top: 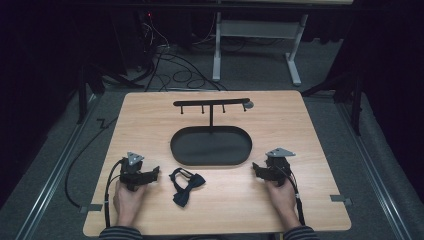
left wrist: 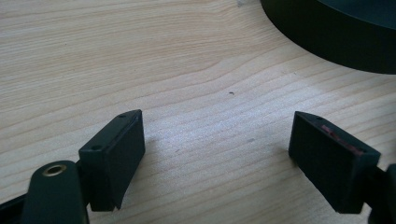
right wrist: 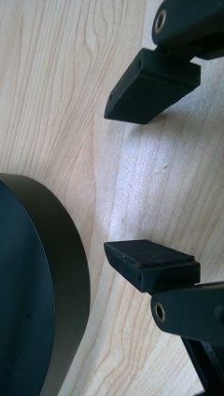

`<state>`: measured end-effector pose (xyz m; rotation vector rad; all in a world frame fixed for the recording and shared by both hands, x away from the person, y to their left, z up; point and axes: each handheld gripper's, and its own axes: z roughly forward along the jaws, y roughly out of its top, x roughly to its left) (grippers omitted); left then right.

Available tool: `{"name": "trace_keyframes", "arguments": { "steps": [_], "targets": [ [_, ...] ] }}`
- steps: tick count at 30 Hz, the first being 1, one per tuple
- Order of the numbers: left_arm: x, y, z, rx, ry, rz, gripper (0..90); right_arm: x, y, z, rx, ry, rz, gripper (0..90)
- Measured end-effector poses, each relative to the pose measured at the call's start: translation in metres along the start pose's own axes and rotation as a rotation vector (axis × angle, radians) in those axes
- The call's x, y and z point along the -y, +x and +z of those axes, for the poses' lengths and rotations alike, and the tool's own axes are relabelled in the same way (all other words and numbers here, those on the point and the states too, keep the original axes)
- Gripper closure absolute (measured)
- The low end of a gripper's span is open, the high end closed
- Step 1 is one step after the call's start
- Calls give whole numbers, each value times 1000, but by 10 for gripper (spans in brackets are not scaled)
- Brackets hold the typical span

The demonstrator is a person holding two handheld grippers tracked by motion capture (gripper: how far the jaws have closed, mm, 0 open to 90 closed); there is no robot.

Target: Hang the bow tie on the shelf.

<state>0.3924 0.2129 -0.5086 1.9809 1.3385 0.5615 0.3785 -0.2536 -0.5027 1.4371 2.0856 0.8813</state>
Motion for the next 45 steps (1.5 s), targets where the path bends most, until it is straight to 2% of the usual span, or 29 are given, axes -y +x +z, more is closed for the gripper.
{"name": "trace_keyframes", "arguments": {
  "steps": [18,22,25,27,31,35,39,45],
  "targets": [
    [0,-1,0,-11,0,-11,190,0,0,0,-2,1,-4,321],
    [0,-1,-3,-17,9,-17,214,0,0,0,-4,0,-4,320],
    [1,1,-8,8,-2,-42,249,0,0,0,-4,0,-4,320],
    [1,1,-12,6,-17,-33,249,0,0,0,-3,1,-4,320],
    [0,-1,-23,44,-55,-36,279,0,0,0,-4,0,-4,319],
    [0,-5,-31,78,-42,-19,289,0,0,0,-4,0,-5,319],
    [1,-8,-40,115,-52,-34,290,0,0,0,-7,0,-8,319],
    [1,-18,-51,134,-58,-7,330,0,0,0,-9,2,-17,315]
  ]
}}
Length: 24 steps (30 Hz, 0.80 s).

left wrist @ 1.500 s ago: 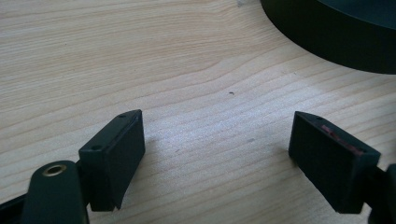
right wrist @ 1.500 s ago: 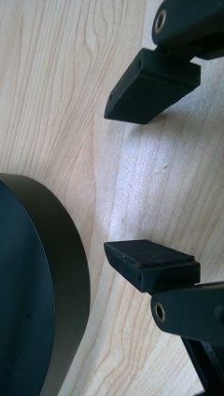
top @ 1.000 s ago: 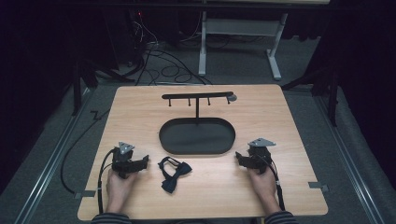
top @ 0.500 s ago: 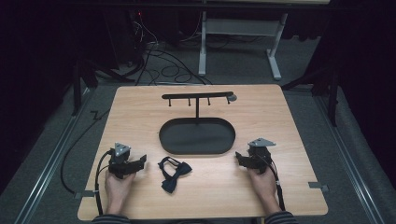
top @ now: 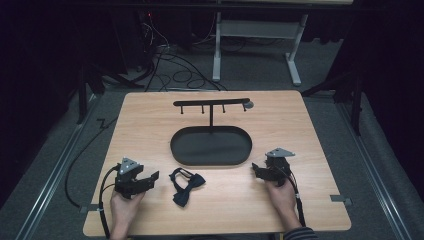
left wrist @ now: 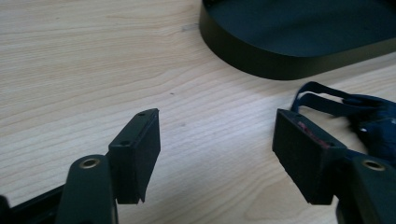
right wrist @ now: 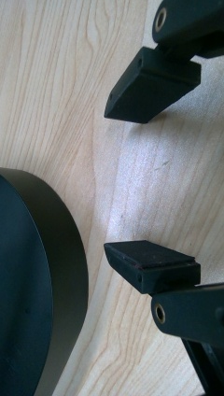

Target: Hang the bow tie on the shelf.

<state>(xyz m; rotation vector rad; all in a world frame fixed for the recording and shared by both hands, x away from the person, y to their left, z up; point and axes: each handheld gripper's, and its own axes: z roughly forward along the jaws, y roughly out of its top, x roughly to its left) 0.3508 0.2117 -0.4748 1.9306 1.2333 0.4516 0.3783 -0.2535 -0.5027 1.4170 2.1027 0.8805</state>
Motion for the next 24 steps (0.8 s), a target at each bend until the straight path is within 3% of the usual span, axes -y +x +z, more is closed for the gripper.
{"name": "trace_keyframes", "arguments": {
  "steps": [11,16,24],
  "targets": [
    [-6,-22,9,79,11,20,382,0,0,0,-4,0,-3,312],
    [-9,-32,20,91,36,38,422,0,1,0,-6,-1,-4,311],
    [-13,-40,32,99,72,55,413,0,1,0,-10,1,-4,311]
  ]
}}
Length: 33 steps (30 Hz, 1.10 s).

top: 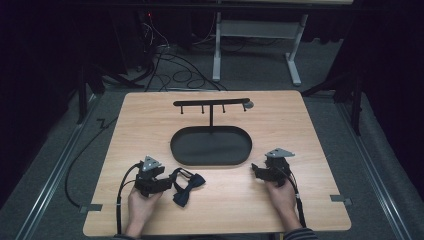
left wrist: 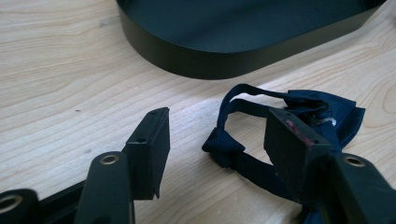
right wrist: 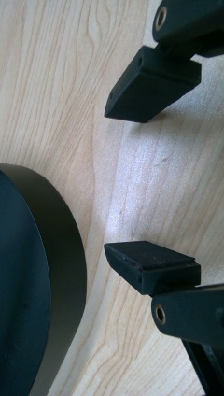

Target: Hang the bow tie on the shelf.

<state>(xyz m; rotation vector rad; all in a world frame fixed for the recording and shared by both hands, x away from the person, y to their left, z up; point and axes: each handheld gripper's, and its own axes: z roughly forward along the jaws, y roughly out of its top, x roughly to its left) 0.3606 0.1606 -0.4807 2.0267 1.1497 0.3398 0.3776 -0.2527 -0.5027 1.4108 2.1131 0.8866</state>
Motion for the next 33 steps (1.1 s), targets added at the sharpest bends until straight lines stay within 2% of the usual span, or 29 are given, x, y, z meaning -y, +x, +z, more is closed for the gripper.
{"name": "trace_keyframes", "arguments": {
  "steps": [4,10,20,26,33],
  "targets": [
    [-1,-3,5,8,21,13,425,0,0,0,-1,-1,-3,311],
    [1,-7,14,-5,50,39,484,0,0,0,-3,-2,-6,310],
    [3,-8,17,-38,81,69,669,0,0,0,-3,-2,-6,310],
    [4,-9,15,-29,63,84,763,0,0,0,-2,-4,-6,311],
    [-2,-13,5,-19,33,109,792,0,0,0,-3,-3,-4,311]
  ]
}}
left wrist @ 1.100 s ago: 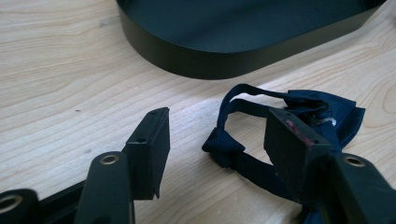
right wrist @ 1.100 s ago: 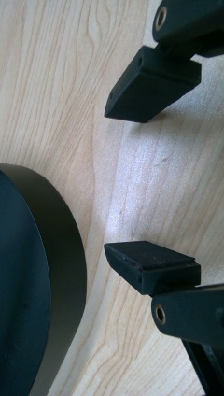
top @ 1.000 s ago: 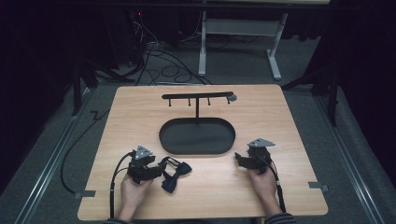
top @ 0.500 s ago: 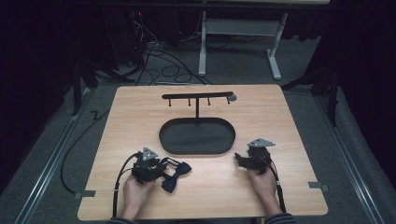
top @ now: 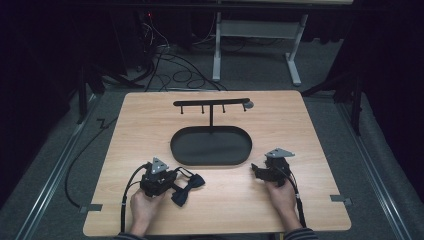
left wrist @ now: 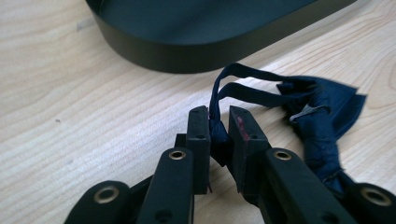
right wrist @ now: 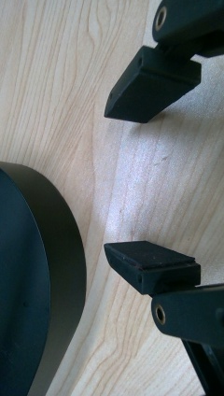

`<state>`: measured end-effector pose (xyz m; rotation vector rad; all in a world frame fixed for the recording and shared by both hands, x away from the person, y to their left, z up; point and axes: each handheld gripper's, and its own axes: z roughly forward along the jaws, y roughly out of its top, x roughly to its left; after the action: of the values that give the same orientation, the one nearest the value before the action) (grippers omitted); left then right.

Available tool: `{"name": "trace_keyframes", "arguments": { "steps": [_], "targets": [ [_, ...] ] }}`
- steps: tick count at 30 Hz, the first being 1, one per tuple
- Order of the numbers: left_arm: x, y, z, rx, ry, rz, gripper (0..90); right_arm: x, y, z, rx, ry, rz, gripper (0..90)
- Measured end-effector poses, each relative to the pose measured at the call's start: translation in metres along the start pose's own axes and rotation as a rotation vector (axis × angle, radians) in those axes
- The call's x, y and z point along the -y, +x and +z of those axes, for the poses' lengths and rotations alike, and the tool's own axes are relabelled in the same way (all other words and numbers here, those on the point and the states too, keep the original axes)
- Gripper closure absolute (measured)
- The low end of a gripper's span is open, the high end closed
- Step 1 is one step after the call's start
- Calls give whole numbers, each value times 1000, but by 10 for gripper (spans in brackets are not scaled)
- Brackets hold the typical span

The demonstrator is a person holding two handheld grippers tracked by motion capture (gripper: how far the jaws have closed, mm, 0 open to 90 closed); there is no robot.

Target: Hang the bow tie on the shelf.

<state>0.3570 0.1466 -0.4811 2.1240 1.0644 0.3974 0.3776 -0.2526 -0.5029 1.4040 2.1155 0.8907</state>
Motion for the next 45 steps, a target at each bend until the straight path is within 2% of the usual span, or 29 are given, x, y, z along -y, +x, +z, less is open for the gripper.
{"name": "trace_keyframes", "arguments": {
  "steps": [4,8,12,16,20,25,30,45],
  "targets": [
    [-5,-3,-6,11,-11,18,793,0,0,0,0,2,1,311],
    [-9,-3,-8,52,-28,43,791,0,0,0,0,3,2,311],
    [-14,0,-12,91,-36,32,791,0,0,0,-3,0,-1,310],
    [-18,2,-18,96,-54,29,792,0,0,0,-4,0,-3,309],
    [-23,4,-25,118,-80,18,791,0,0,0,-4,0,-4,308],
    [-30,4,-31,125,-94,29,792,0,0,0,-5,0,-4,308],
    [-36,6,-36,134,-120,20,790,0,0,0,-5,0,-4,308],
    [-53,11,-45,133,-136,31,791,0,0,0,-7,0,-5,308]
  ]
}}
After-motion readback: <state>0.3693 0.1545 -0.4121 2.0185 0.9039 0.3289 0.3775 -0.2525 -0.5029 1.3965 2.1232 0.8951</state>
